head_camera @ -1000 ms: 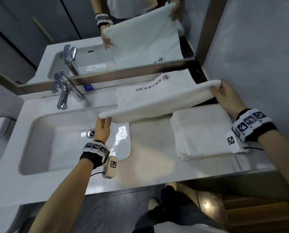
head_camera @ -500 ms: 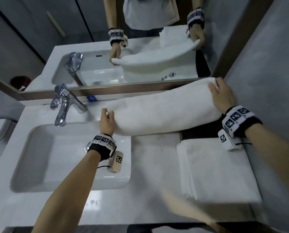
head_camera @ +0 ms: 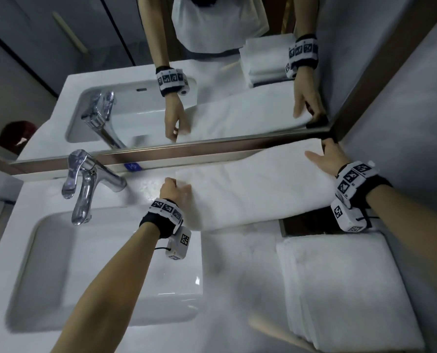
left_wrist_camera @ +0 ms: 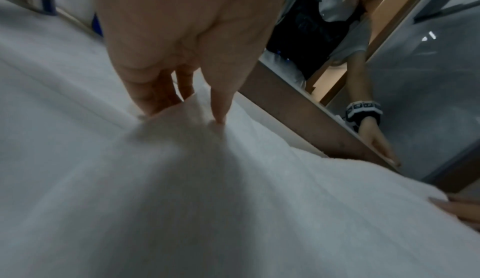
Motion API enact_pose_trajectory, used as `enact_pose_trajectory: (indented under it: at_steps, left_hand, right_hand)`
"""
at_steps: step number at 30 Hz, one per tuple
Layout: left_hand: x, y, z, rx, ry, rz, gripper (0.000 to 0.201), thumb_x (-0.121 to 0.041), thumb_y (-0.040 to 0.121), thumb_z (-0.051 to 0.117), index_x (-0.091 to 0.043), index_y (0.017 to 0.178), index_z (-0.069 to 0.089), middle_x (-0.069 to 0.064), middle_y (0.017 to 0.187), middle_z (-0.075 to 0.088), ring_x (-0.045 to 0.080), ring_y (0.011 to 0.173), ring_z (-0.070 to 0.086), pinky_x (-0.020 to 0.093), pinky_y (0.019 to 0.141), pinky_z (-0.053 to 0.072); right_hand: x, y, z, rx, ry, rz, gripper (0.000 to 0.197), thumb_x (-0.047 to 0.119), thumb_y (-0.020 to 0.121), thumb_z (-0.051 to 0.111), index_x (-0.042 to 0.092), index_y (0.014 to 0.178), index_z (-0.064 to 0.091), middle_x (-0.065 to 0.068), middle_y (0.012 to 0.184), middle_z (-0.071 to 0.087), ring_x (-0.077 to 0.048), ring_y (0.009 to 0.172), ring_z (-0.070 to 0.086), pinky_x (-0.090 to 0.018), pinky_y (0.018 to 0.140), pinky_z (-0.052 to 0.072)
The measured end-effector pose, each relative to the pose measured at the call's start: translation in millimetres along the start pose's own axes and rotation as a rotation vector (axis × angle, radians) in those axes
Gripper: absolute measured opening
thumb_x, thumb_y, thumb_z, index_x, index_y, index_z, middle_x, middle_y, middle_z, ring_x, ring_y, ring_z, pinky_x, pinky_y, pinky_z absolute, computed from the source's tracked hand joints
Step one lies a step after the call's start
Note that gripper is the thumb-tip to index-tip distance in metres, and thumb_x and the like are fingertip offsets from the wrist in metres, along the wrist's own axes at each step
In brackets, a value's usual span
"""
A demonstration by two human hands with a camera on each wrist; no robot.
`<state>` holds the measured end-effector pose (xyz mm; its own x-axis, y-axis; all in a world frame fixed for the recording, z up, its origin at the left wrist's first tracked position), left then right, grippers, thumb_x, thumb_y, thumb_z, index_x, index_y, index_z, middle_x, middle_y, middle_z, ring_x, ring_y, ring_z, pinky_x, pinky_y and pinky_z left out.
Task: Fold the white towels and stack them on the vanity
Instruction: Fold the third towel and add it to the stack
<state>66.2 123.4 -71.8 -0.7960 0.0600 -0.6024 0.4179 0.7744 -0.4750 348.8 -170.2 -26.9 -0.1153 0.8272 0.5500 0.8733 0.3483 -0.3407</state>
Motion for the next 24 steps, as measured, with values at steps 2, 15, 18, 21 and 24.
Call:
enact_pose_trajectory:
  at_steps: [2, 15, 18, 21, 24]
  left_hand:
    - [-5.2, -1.6, -0.7, 0.005, -0.04, -0.025, 0.039, -0.023, 0.08, 0.065, -0.005, 0.111, 0.052, 0.004, 0.099, 0.058, 0.02, 0.081, 0.055, 0.023, 0.063, 0.041]
    - [-17.7, -17.7, -39.8, 0.179, -0.385, 0.169, 0.045, -0.009, 0.081, 0.07, -0.002, 0.122, 0.056, 0.018, 0.125, 0.062, 0.03, 0.11, 0.06, 0.046, 0.099, 0.047]
    - [-29.3, -28.1, -68.5, 0.121, -0.518, 0.296, 0.051, -0.001, 0.079, 0.07, -0.002, 0.127, 0.052, 0.014, 0.124, 0.061, 0.028, 0.111, 0.059, 0.041, 0.098, 0.049]
    - [-35.2, -40.2, -92.0, 0.04, -0.549, 0.457, 0.049, 0.01, 0.076, 0.068, -0.007, 0.12, 0.055, -0.003, 0.101, 0.068, 0.012, 0.093, 0.063, 0.02, 0.079, 0.056]
    - [-27.4, -53.2, -97.1, 0.04, -0.354, 0.628, 0.044, 0.023, 0.07, 0.065, -0.005, 0.103, 0.056, -0.013, 0.082, 0.069, -0.006, 0.078, 0.063, 0.012, 0.072, 0.051]
  right_hand:
    - [-1.8, 0.1, 2.0, 0.047, 0.052, 0.055, 0.069, 0.038, 0.086, 0.065, -0.002, 0.134, 0.038, -0.019, 0.139, 0.047, -0.035, 0.126, 0.047, -0.043, 0.105, 0.039]
    - [10.4, -28.8, -36.7, 0.199, 0.486, -0.067, 0.038, 0.019, 0.081, 0.072, 0.007, 0.116, 0.062, -0.011, 0.117, 0.065, -0.02, 0.095, 0.065, -0.031, 0.085, 0.051]
    - [28.3, -39.6, -62.6, 0.09, 0.567, -0.217, 0.037, 0.016, 0.081, 0.072, 0.012, 0.116, 0.062, 0.0, 0.106, 0.068, -0.005, 0.083, 0.066, -0.017, 0.069, 0.056]
    - [39.7, -48.7, -87.0, -0.049, 0.404, -0.414, 0.025, 0.004, 0.078, 0.073, 0.018, 0.094, 0.061, 0.025, 0.075, 0.067, 0.016, 0.068, 0.057, -0.004, 0.066, 0.045]
    - [35.3, -62.5, -94.2, -0.101, 0.189, -0.557, 0.029, -0.013, 0.074, 0.068, 0.002, 0.099, 0.064, 0.006, 0.092, 0.067, 0.022, 0.073, 0.053, 0.001, 0.071, 0.039]
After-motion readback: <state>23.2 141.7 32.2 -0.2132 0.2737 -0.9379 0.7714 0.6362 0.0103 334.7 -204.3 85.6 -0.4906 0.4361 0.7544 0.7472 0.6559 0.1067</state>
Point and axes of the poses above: each hand's wrist, its own y-axis towards the middle knuckle, its own z-axis out of the palm, x = y × z, the point moved 3 cm from there along y, towards the middle knuckle
